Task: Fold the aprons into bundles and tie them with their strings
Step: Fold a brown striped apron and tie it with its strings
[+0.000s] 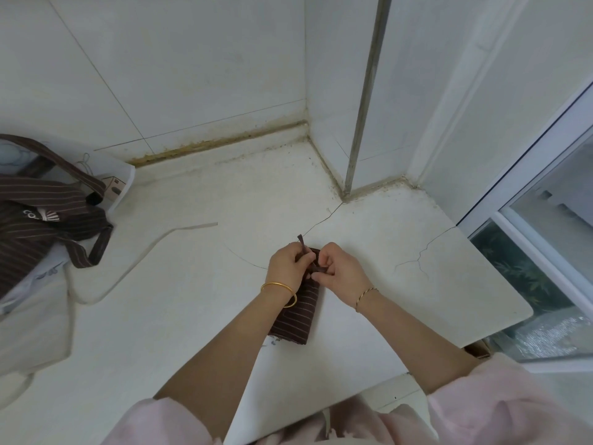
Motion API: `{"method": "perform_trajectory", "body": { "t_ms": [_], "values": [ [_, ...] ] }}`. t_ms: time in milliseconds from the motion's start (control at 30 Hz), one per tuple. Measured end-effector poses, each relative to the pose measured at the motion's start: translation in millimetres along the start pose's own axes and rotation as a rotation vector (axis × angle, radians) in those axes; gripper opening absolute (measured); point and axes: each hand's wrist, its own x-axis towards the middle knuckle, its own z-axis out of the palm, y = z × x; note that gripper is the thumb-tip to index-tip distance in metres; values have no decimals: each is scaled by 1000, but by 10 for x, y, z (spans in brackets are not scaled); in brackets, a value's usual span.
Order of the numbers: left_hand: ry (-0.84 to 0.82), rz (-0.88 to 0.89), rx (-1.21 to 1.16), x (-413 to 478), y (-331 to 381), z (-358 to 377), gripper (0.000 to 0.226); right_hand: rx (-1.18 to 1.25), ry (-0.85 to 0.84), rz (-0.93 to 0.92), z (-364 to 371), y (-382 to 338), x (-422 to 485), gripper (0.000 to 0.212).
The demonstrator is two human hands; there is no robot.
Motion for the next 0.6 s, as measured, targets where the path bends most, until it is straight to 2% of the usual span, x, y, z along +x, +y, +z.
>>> {"method": "perform_trajectory", "body": {
  "t_ms": [133, 233, 267, 333, 400, 433, 500, 600],
  "values": [
    [26, -11, 56, 3, 19, 14, 11, -188, 86, -79, 85, 8, -13, 12],
    [39, -28, 23, 1, 48, 3, 12, -317, 135, -111, 129, 5, -24, 14],
    [32, -44, -33, 0, 60, -8, 16, -348, 146, -115, 130, 5, -28, 16],
    [-39, -72, -146, -1, 76, -47, 42, -345, 165, -99, 111, 5, -30, 19],
    [-128, -28, -87, -17, 54, -77, 65, -278, 166, -46, 78, 11, -12, 19],
    [-149, 17, -37, -34, 40, -88, 70, -230, 162, -15, 66, 10, 1, 18],
    [-122, 92, 23, -66, 27, -93, 70, -86, 166, 61, 64, -13, 7, 14],
    [-29, 181, 75, -106, 46, -59, 58, 275, 167, 233, 58, -80, 2, 12]
  ]
}}
